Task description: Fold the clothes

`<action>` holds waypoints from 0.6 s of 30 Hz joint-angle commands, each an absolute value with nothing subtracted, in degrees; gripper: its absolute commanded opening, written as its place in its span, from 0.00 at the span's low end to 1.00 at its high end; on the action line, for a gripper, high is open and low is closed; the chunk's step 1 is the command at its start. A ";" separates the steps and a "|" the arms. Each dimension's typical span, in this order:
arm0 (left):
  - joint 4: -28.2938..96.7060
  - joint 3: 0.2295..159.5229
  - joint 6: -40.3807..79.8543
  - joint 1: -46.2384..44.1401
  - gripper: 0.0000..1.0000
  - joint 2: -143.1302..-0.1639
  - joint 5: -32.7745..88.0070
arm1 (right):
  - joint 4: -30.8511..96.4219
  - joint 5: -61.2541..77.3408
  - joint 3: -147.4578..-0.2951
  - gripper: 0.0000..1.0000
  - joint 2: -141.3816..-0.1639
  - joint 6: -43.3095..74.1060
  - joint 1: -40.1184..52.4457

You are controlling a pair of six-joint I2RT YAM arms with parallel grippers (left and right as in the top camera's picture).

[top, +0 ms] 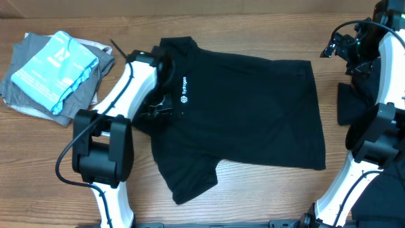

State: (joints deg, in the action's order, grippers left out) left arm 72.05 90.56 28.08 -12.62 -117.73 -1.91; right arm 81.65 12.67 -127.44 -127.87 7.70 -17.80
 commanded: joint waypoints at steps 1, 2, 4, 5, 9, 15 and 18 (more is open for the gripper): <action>71.46 88.25 27.92 -9.80 0.29 -117.38 -6.98 | 81.45 13.06 -128.60 1.00 -126.50 7.94 -17.63; 70.76 87.20 28.36 -8.73 0.29 -117.38 -7.05 | 81.45 13.06 -128.60 1.00 -126.50 7.92 -17.63; 69.93 86.00 28.34 -7.55 0.30 -117.38 -7.03 | 81.47 13.06 -128.60 1.00 -126.50 7.94 -17.63; 69.49 85.47 28.29 -7.07 0.30 -117.38 -7.03 | 81.45 13.06 -128.60 1.00 -126.50 7.92 -17.63; 68.90 84.58 28.27 -6.24 0.29 -117.38 -7.03 | 81.45 13.06 -128.60 1.00 -126.50 7.92 -17.63; 71.90 89.36 27.18 -6.28 0.04 -117.10 -4.86 | 81.45 13.06 -128.60 1.00 -126.50 7.94 -17.63; 75.46 96.64 27.16 -6.52 0.04 -116.27 -2.85 | 81.45 13.06 -128.60 1.00 -126.50 7.92 -17.63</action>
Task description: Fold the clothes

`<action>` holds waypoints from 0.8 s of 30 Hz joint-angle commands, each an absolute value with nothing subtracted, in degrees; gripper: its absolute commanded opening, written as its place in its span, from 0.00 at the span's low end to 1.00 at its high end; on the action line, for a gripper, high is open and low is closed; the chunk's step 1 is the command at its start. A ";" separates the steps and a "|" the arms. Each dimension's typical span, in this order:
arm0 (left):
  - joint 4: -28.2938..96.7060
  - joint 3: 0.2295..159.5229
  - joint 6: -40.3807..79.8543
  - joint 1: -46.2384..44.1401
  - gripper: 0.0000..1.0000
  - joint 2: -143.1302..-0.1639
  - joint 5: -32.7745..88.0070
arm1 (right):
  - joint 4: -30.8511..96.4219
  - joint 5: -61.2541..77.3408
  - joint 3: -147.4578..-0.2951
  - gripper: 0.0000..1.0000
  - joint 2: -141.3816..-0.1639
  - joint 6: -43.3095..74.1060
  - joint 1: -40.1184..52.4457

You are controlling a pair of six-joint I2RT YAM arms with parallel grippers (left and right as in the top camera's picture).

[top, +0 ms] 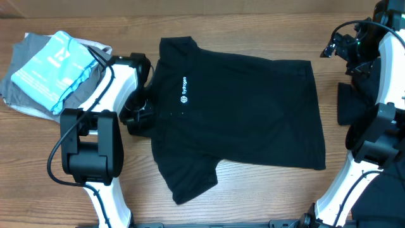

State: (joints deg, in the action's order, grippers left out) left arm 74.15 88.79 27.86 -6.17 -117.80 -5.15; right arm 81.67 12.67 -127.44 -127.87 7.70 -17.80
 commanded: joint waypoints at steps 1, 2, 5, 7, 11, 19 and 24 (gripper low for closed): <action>76.14 99.00 27.16 -6.81 0.04 -115.77 -2.33 | 81.47 13.06 -128.60 1.00 -126.50 7.92 -17.65; 76.47 101.49 26.79 -7.18 0.05 -115.28 -1.78 | 81.45 13.06 -128.60 1.00 -126.50 7.92 -17.63; 76.07 108.47 25.39 -8.51 0.04 -114.50 -0.40 | 81.47 13.06 -128.60 1.00 -126.50 7.92 -17.63; 75.20 112.33 25.21 -9.67 0.04 -114.74 -0.45 | 81.45 13.06 -128.60 1.00 -126.50 7.94 -17.63; 70.61 115.50 24.84 -10.92 0.04 -115.50 -0.38 | 81.45 13.08 -128.60 1.00 -126.50 7.94 -17.63; 59.77 117.97 23.40 -10.59 0.04 -122.80 8.64 | 81.45 13.06 -128.60 1.00 -126.50 7.92 -17.65; 52.80 117.97 22.48 -11.29 0.04 -129.80 6.87 | 81.45 13.06 -128.60 1.00 -126.50 7.92 -17.63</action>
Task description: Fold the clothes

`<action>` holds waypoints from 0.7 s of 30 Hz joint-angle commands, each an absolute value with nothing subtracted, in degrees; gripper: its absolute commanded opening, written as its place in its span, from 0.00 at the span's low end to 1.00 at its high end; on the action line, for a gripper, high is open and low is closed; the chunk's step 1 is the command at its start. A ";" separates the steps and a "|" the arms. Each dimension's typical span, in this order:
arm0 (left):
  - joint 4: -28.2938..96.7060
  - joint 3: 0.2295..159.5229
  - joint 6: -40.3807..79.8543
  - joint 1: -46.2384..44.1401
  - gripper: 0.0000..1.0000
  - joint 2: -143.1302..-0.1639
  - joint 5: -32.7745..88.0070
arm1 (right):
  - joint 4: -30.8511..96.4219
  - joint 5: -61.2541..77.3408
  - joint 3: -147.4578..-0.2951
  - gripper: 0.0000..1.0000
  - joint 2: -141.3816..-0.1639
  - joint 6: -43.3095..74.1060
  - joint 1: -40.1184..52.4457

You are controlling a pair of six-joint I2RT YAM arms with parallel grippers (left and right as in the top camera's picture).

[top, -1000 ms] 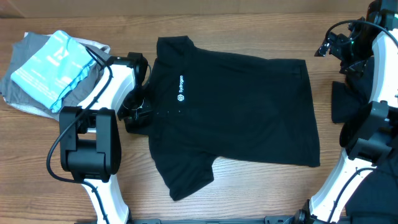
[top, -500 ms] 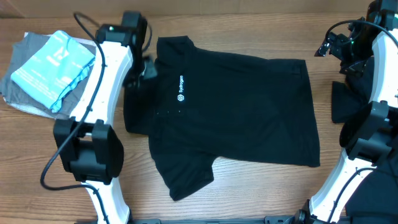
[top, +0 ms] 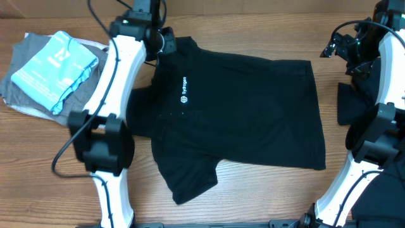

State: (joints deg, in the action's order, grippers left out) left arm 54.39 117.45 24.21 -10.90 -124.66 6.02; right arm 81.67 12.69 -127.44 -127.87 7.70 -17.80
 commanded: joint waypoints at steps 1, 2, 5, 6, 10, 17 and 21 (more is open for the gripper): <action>51.83 117.97 23.05 -11.29 0.04 -131.22 6.83 | 81.47 13.06 -128.60 1.00 -126.50 7.92 -17.63; 49.98 117.97 24.27 -11.29 0.04 -133.97 6.72 | 81.45 13.08 -128.60 1.00 -126.50 7.94 -17.63; 47.59 117.97 25.82 -11.22 0.04 -137.62 4.80 | 81.45 13.06 -128.60 1.00 -126.50 7.92 -17.65; 46.96 117.97 26.04 -11.16 0.04 -138.58 3.92 | 81.47 13.06 -128.60 1.00 -126.50 7.94 -17.65; 45.19 117.97 25.93 -11.18 0.04 -141.29 3.18 | 81.45 13.06 -128.60 1.00 -126.50 7.94 -17.63; 43.38 117.91 25.65 -11.27 0.04 -145.05 -3.84 | 81.45 13.06 -128.60 1.00 -126.50 7.92 -17.63; 38.81 117.84 21.98 -11.27 0.04 -147.15 -6.11 | 81.45 13.06 -128.60 1.00 -126.50 7.92 -17.63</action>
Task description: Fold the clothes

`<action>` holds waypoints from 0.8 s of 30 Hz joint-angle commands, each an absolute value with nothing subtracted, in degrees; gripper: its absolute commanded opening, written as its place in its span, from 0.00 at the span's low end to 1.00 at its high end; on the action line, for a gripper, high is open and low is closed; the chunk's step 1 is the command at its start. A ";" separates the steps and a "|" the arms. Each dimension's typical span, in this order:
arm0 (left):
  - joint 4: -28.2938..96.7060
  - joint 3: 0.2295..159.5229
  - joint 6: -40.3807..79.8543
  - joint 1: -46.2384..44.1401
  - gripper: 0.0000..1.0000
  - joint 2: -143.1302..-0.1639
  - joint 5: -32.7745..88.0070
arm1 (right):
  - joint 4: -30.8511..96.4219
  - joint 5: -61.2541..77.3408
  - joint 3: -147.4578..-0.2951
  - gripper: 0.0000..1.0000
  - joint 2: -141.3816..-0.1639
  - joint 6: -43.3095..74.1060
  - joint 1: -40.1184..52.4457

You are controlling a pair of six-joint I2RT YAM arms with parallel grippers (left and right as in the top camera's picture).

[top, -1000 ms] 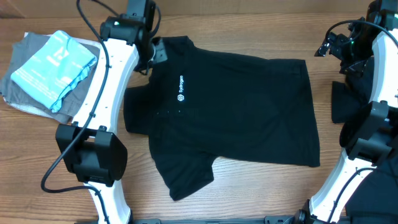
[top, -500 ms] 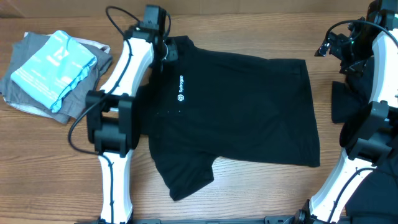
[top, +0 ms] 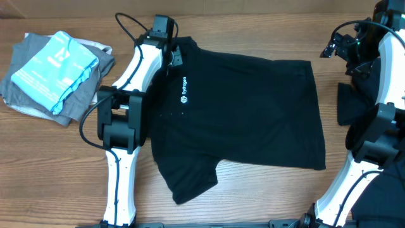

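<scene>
A black T-shirt (top: 253,114) with a small white logo (top: 183,95) lies spread flat across the middle of the table. One sleeve points toward the front edge. My left gripper (top: 173,56) rests at the shirt's far left corner, near the collar. The overhead view does not show how its jaws stand. My right gripper (top: 336,48) hangs off the shirt at the far right, and its jaws are too dark and small to read.
A pile of folded grey and light blue clothes (top: 54,66) lies at the far left. A dark garment (top: 354,104) lies at the right edge under the right arm. The left arm's base (top: 120,120) stands at the shirt's left side.
My left gripper has come from just beyond the shirt's far left corner to rest on that corner, near the collar. The arm's elbow shifted right. The right arm and shirt look unchanged.
My left gripper was first over the shirt's left side beside the logo. Then it was at the left sleeve edge. After that it was stretched to the far side past the collar, and now it sits on the far left corner. The right arm stayed put throughout.
</scene>
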State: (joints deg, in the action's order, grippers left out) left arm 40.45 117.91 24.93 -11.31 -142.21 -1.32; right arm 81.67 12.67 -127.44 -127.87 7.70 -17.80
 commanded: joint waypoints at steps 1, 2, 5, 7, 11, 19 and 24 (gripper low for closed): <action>37.58 117.84 21.30 -11.27 0.04 -147.96 -6.09 | 81.45 13.06 -128.60 1.00 -126.50 7.94 -17.63; 36.69 117.84 20.78 -11.27 0.05 -148.46 -5.93 | 81.45 13.06 -128.60 1.00 -126.50 7.92 -17.63; 33.69 117.84 18.70 -11.31 0.11 -150.82 -4.95 | 81.45 13.06 -128.60 1.00 -126.50 7.92 -17.63; 32.14 117.84 15.88 -11.29 0.15 -151.52 -3.29 | 81.45 13.06 -128.60 1.00 -126.50 7.92 -17.63; 31.16 118.93 14.55 -11.29 0.22 -150.52 -2.90 | 81.45 13.06 -128.60 1.00 -126.50 7.92 -17.63; 37.50 127.92 13.76 -11.31 0.72 -139.94 -2.96 | 81.45 13.06 -128.60 1.00 -126.50 7.94 -17.65; 53.58 131.52 14.02 -12.25 0.80 -124.55 -2.96 | 81.45 13.06 -128.60 1.00 -126.50 7.92 -17.63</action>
